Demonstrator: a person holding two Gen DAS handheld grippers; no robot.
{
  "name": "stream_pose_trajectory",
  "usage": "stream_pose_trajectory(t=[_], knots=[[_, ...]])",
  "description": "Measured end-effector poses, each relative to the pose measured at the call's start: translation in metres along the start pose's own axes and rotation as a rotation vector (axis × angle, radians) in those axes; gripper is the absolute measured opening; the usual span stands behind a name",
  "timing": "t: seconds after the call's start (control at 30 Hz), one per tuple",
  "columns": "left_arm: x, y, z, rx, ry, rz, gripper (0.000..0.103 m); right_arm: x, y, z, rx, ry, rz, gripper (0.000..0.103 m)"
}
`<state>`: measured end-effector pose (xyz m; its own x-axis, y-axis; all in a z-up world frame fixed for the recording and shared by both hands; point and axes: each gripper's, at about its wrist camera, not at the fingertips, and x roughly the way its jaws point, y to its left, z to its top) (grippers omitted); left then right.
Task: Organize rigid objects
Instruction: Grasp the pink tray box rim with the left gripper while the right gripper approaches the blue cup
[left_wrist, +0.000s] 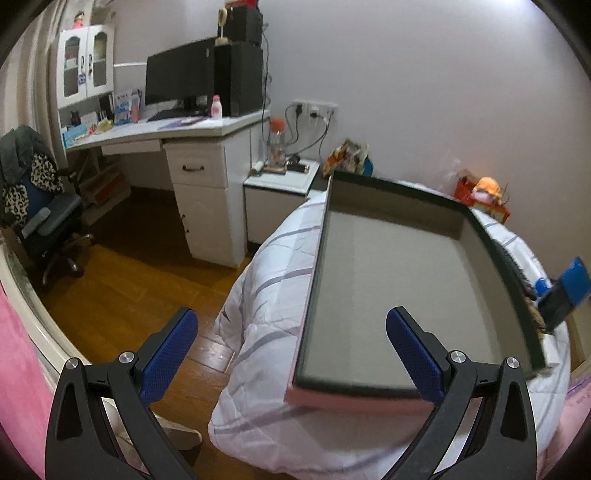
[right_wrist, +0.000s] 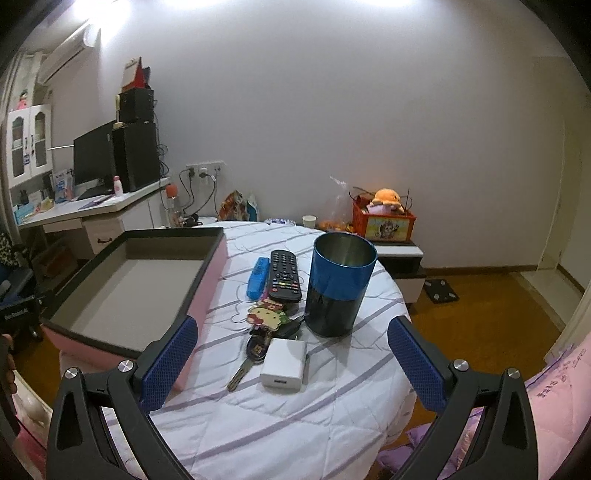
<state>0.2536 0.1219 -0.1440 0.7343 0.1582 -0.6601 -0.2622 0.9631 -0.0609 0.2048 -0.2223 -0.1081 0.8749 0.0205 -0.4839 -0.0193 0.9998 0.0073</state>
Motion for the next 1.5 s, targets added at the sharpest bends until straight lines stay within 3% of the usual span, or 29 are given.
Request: stream_pose_trajectory(t=[0.1, 0.2, 0.3, 0.37, 0.47, 0.93, 1.17, 1.23, 1.33, 1.43, 1.5], knots=[[0.019, 0.001, 0.004, -0.025, 0.059, -0.024, 0.103, 0.01, -0.002, 0.002, 0.0, 0.015, -0.002, 0.103], [0.032, 0.0, 0.006, -0.011, 0.095, -0.022, 0.091, 0.025, -0.001, 0.005, -0.021, 0.041, -0.013, 0.103], [0.044, -0.007, 0.007, 0.021, 0.143, -0.051, 0.073, 0.033, -0.003, 0.005, -0.016, 0.055, -0.008, 0.103], [0.047, -0.009, 0.01, 0.035, 0.156, -0.067, 0.053, 0.038, -0.006, 0.005, -0.014, 0.068, -0.01, 0.103], [0.049, -0.014, 0.012, 0.056, 0.169, -0.112, 0.034, 0.04, -0.008, 0.004, -0.015, 0.076, -0.012, 0.103], [0.024, -0.04, -0.005, 0.18, 0.187, -0.131, 0.03, 0.044, -0.033, -0.004, 0.063, 0.11, -0.024, 0.103], [0.016, -0.041, -0.012, 0.165, 0.197, -0.176, 0.029, 0.038, -0.041, -0.007, 0.081, 0.107, 0.0, 0.103], [0.018, -0.038, -0.01, 0.155, 0.196, -0.122, 0.031, 0.039, -0.042, -0.006, 0.076, 0.109, -0.004, 0.103], [0.024, -0.036, -0.006, 0.137, 0.192, -0.032, 0.044, 0.041, -0.043, -0.005, 0.066, 0.102, -0.015, 0.103], [0.03, -0.034, -0.001, 0.101, 0.195, -0.035, 0.055, 0.046, -0.046, -0.002, 0.068, 0.098, -0.012, 0.103], [0.034, -0.035, -0.001, 0.105, 0.199, -0.027, 0.056, 0.056, -0.052, 0.003, 0.09, 0.088, -0.001, 0.103]])
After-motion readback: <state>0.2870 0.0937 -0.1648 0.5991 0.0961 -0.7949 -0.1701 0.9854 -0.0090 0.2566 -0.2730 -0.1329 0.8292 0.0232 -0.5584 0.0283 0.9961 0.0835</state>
